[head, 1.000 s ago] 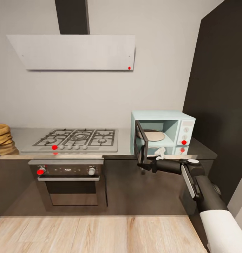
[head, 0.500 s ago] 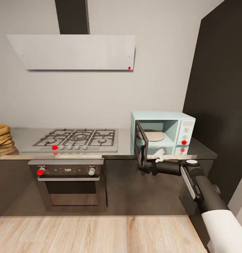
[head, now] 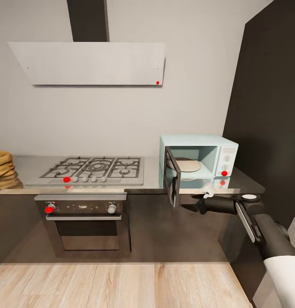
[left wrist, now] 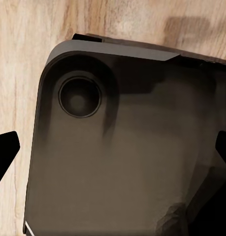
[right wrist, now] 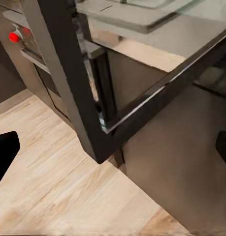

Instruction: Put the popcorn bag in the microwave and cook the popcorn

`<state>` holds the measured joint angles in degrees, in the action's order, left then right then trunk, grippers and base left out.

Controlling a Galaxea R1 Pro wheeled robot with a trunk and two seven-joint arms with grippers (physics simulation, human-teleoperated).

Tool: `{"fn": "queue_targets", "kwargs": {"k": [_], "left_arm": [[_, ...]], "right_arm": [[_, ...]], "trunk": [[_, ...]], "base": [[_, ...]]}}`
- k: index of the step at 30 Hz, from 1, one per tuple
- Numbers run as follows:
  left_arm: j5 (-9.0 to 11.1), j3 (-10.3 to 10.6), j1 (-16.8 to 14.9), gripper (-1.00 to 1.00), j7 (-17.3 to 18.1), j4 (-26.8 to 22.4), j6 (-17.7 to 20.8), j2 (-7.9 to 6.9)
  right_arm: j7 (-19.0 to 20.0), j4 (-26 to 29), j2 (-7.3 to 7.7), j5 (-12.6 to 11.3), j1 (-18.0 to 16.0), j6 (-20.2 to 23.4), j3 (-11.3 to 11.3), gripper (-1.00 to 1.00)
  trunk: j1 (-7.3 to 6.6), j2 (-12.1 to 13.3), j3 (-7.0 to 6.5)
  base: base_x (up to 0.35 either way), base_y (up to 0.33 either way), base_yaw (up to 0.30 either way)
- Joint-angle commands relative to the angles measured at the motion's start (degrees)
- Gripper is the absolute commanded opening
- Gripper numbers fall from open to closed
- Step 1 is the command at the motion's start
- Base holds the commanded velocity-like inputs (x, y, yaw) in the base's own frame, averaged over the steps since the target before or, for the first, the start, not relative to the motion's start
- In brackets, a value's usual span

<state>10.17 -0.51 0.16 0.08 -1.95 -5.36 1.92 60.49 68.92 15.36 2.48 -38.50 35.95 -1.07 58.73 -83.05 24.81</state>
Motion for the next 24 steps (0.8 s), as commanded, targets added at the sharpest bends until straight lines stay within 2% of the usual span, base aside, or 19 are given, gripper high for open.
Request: {"fn": "queue_targets", "kwargs": {"k": [1, 3, 6, 9, 12, 13, 16, 17, 18, 20, 21, 24], "left_arm": [[0.38, -0.01, 0.02, 1.00, 0.01, -0.07, -0.08, 0.01], [0.38, -0.01, 0.01, 1.00, 0.01, -0.07, -0.08, 0.01], [0.38, -0.04, 0.01, 1.00, 0.01, -0.07, -0.08, 0.01], [0.38, -0.09, 0.01, 1.00, 0.01, -0.07, -0.09, 0.01], [0.38, -0.10, 0.01, 1.00, 0.01, -0.07, -0.09, 0.01], [0.38, -0.10, 0.01, 1.00, 0.01, -0.07, -0.08, 0.01], [0.38, -0.10, 0.03, 1.00, 0.01, -0.07, -0.08, 0.01], [0.38, -0.10, 0.02, 1.00, 0.01, -0.07, -0.10, 0.01], [0.38, -0.10, 0.02, 1.00, 0.01, -0.07, -0.14, 0.01], [0.38, -0.10, 0.02, 1.00, 0.01, -0.07, -0.16, 0.01], [0.34, -0.10, 0.02, 1.00, 0.01, -0.07, -0.17, 0.01], [0.37, -0.10, 0.01, 1.00, 0.01, -0.07, -0.15, 0.01]], "right_arm": [[0.12, -0.79, 0.27, 0.24, -0.06, 0.30, 0.03, 1.00], [-1.23, -4.97, 0.81, 0.30, -0.07, 0.16, 0.09, 1.00], [-9.22, -12.94, 0.97, 0.30, -0.05, -1.75, 0.06, 1.00], [-16.40, -22.41, 0.72, 0.26, -0.05, -6.43, -0.05, 1.00], [-22.82, -35.81, 0.30, 0.34, -0.03, -12.29, -0.30, 1.00], [-25.20, -43.52, 0.17, 0.39, -0.03, -15.55, -0.42, 1.00], [-29.08, -57.89, -0.08, 0.41, 0.00, -21.82, -0.56, 1.00], [-31.16, -63.73, -0.15, 0.40, 0.00, -24.20, -0.58, 1.00], [-33.11, -67.28, -0.19, 0.35, 0.16, -26.12, -0.59, 1.00], [-35.44, -69.84, -0.22, 0.24, 0.34, -27.95, -0.59, 1.00], [-35.89, -70.29, -0.46, 0.20, 1.53, -28.25, -0.56, 1.00], [-36.99, -70.69, -1.24, -0.21, 9.59, -29.04, -0.50, 1.00]], "trunk": [[0.00, -0.03, 0.05], [0.00, -0.03, 0.05], [0.00, -0.03, 0.05], [0.00, -0.03, 0.05], [0.00, -0.03, 0.05], [0.00, -0.03, 0.05], [0.00, -0.03, 0.05], [0.00, -0.03, 0.05], [0.00, -0.03, 0.05], [0.00, -0.03, 0.05], [0.00, -0.03, 0.05], [0.00, -0.03, 0.05]], "base": [[0.000, 0.000, 0.000], [0.000, 0.000, 0.000], [0.000, 0.000, 0.000], [0.000, 0.000, 0.000], [0.000, 0.000, 0.000], [0.000, 0.000, 0.000], [0.000, 0.000, 0.000], [0.000, 0.000, 0.000], [0.000, 0.000, 0.000], [0.000, 0.000, 0.000], [0.000, 0.000, 0.000], [0.000, 0.000, 0.000]]}}
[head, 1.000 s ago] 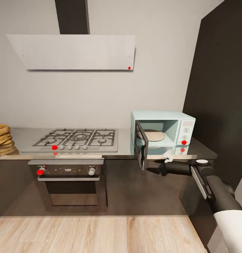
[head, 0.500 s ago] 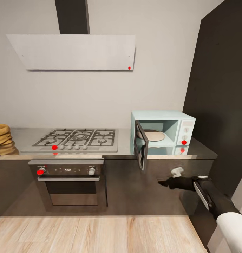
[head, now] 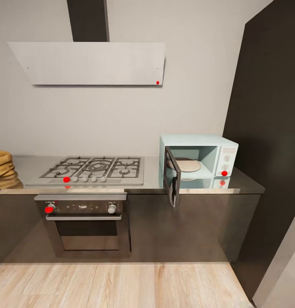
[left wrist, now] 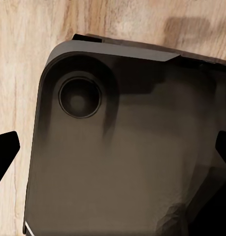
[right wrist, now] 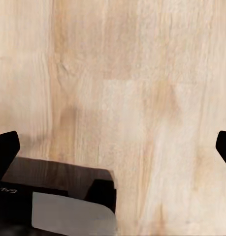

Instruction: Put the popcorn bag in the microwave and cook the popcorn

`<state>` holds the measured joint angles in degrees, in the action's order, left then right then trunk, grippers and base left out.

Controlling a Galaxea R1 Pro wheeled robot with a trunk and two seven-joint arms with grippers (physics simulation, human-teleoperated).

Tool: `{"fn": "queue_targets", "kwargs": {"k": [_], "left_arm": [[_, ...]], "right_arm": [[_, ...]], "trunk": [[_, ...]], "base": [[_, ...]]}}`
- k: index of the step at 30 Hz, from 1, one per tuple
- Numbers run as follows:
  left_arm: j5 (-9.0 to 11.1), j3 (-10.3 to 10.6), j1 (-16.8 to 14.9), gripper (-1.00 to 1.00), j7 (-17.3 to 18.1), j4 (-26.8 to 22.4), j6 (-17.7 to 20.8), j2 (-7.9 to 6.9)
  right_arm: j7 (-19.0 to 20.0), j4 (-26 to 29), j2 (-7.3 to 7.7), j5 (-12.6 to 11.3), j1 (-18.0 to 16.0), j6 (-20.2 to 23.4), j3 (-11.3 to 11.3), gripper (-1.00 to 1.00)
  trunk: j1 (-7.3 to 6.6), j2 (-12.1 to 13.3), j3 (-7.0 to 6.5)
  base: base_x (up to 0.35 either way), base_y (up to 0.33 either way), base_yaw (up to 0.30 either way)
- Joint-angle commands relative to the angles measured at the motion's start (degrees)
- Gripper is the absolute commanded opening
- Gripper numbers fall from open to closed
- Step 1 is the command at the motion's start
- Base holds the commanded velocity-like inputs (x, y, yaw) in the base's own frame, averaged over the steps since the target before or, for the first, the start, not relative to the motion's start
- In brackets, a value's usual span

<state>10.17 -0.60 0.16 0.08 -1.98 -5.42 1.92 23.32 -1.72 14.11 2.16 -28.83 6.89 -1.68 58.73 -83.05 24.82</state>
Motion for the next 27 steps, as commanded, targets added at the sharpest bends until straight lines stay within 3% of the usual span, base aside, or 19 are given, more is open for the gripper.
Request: {"fn": "queue_targets", "kwargs": {"k": [1, 2, 3, 6, 8, 16, 22, 27], "left_arm": [[0.38, -0.01, 0.01, 1.00, 0.01, -0.05, -0.11, 0.01], [0.36, -0.01, 0.01, 1.00, 0.01, -0.05, -0.12, 0.01], [0.37, -0.01, 0.01, 1.00, 0.01, -0.05, -0.12, 0.01], [0.38, -0.01, 0.01, 1.00, 0.01, -0.05, -0.11, 0.01], [0.38, -0.03, 0.01, 1.00, 0.01, -0.05, -0.07, 0.01], [0.47, -0.06, 0.01, 1.00, -0.03, -0.05, -0.05, 0.01], [0.41, -0.03, 0.01, 1.00, 0.01, -0.05, -0.03, 0.01], [0.47, -0.08, 0.01, 1.00, -0.07, -0.05, 0.03, 0.01]], "right_arm": [[-0.90, -0.08, -0.20, -0.04, 3.10, -1.20, 0.19, 1.00], [-4.06, -0.11, -0.53, -0.52, 7.30, -4.29, 0.44, 1.00], [-6.29, -0.11, -0.90, -0.92, 9.35, -6.13, 0.50, 1.00], [-15.53, -0.12, -4.00, -3.60, 17.31, -13.00, 0.61, 1.00], [-17.30, -0.14, -5.03, -4.23, 19.26, -14.03, 0.62, 1.00], [-18.42, -0.21, -5.69, -4.25, 19.86, -13.69, 0.54, 1.00], [-18.57, -0.21, -7.59, -4.16, 19.99, -14.08, 0.53, 1.00], [-18.58, -0.21, -7.80, -4.48, 20.03, -14.29, 0.61, 1.00]], "trunk": [[0.00, -0.03, 0.04], [0.00, -0.03, 0.04], [0.00, -0.03, 0.04], [0.00, -0.03, 0.04], [0.00, -0.03, 0.04], [0.00, -0.03, 0.04], [0.00, -0.03, 0.04], [0.00, -0.03, 0.04]], "base": [[0.000, 0.000, 0.000], [0.000, 0.000, 0.000], [0.000, 0.000, 0.000], [0.000, 0.000, 0.000], [0.000, 0.000, 0.000], [0.000, 0.000, 0.184], [0.000, 0.000, 0.271], [0.000, 0.000, 0.270]]}}
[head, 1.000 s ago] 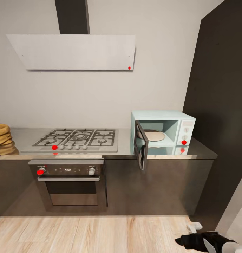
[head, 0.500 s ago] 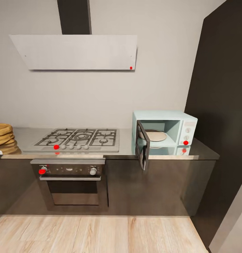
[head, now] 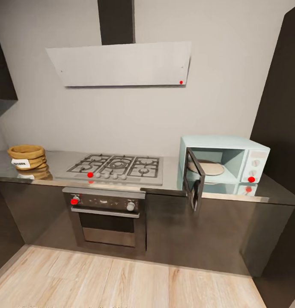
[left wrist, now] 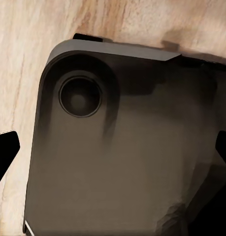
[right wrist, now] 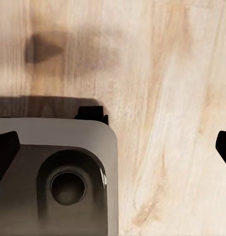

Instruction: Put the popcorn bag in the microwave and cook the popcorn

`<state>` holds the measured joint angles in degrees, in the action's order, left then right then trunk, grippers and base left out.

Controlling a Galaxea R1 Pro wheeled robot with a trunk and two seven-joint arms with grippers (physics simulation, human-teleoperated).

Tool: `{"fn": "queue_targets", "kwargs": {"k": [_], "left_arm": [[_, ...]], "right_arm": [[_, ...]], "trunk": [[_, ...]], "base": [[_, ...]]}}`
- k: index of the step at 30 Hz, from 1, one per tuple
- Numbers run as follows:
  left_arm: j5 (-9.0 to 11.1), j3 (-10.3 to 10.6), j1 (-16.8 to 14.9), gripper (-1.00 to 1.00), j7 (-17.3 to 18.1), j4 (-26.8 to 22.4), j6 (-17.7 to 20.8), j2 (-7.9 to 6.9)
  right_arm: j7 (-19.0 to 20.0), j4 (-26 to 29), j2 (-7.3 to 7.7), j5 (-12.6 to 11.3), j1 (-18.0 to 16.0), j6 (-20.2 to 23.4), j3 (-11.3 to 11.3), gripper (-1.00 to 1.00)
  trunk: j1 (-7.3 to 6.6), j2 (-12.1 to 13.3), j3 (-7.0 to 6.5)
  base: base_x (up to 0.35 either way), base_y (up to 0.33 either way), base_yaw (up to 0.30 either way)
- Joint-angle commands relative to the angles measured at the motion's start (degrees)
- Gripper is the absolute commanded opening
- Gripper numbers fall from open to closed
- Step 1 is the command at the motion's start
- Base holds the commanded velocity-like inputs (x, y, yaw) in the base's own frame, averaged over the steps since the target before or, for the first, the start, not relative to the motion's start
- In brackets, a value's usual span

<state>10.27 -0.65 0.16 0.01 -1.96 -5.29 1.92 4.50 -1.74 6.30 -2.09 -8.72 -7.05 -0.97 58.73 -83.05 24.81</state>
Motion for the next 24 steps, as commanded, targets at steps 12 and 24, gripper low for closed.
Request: {"fn": "queue_targets", "kwargs": {"k": [12, 24], "left_arm": [[0.51, -0.06, 0.02, 1.00, -0.43, -0.06, -0.07, 0.01], [0.63, -2.17, 0.02, 1.00, -0.80, 0.03, -0.07, 0.01]], "right_arm": [[-2.81, -0.19, -0.28, -0.19, -0.07, -0.27, -0.17, 1.00], [-4.15, -0.19, -0.94, 0.22, -0.07, -0.36, -0.17, 1.00]], "trunk": [[0.00, -0.03, 0.05], [0.00, -0.03, 0.05]], "base": [[0.000, 0.000, 0.272], [0.000, 0.000, 0.275]]}}
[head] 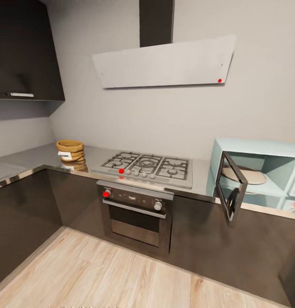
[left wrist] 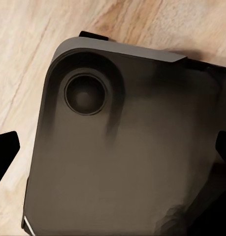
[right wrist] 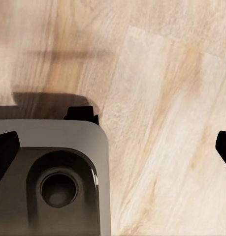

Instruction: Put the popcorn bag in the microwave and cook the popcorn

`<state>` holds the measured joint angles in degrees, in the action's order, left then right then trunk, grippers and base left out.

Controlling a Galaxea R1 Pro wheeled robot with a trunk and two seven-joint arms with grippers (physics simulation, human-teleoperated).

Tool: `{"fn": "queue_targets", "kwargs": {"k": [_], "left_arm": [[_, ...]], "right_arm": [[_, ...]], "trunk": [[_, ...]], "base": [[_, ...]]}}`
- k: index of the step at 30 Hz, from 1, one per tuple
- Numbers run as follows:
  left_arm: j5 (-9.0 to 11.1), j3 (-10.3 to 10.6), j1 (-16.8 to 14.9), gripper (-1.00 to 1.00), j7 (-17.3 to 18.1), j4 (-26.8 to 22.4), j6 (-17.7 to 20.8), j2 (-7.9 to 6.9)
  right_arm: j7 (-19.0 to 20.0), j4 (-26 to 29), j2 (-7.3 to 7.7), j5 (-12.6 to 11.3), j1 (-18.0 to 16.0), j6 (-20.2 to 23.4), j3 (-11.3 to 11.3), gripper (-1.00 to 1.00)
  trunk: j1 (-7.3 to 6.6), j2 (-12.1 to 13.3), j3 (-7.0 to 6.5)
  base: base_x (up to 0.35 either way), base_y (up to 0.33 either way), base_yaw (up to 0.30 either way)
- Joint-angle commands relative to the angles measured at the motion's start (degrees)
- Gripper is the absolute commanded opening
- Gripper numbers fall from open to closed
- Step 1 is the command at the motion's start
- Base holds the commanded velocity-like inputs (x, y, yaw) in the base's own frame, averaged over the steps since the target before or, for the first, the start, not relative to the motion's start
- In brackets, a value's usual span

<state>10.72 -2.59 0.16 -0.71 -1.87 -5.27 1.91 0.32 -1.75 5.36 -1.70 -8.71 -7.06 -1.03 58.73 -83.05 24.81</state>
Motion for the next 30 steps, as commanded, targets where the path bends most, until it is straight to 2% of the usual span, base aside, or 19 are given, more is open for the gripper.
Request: {"fn": "queue_targets", "kwargs": {"k": [1, 5, 10, 30], "left_arm": [[0.18, -0.26, 0.02, 1.00, -0.06, -0.07, -0.09, 0.02], [0.18, -0.31, 0.02, 1.00, -0.02, -0.07, -0.09, 0.02], [0.03, -0.27, 0.02, 1.00, 0.14, -0.07, -0.17, 0.02], [-0.04, -0.25, 0.02, 1.00, 0.19, -0.07, -0.18, 0.02]], "right_arm": [[0.03, -0.19, -0.01, -0.16, -0.08, -0.34, -0.11, 1.00], [0.12, -0.19, -0.08, -0.04, -0.08, -0.14, -0.16, 1.00], [1.01, -0.19, -1.40, 0.03, -0.08, 0.02, -0.49, 1.00], [0.22, -0.19, -1.49, 0.03, -0.08, -0.06, -0.55, 1.00]], "trunk": [[0.00, -0.03, 0.05], [0.00, -0.03, 0.05], [0.00, -0.03, 0.05], [0.00, -0.03, 0.05]], "base": [[0.000, 0.000, 0.275], [0.000, 0.000, 0.275], [0.000, 0.000, 0.275], [0.000, 0.000, 0.275]]}}
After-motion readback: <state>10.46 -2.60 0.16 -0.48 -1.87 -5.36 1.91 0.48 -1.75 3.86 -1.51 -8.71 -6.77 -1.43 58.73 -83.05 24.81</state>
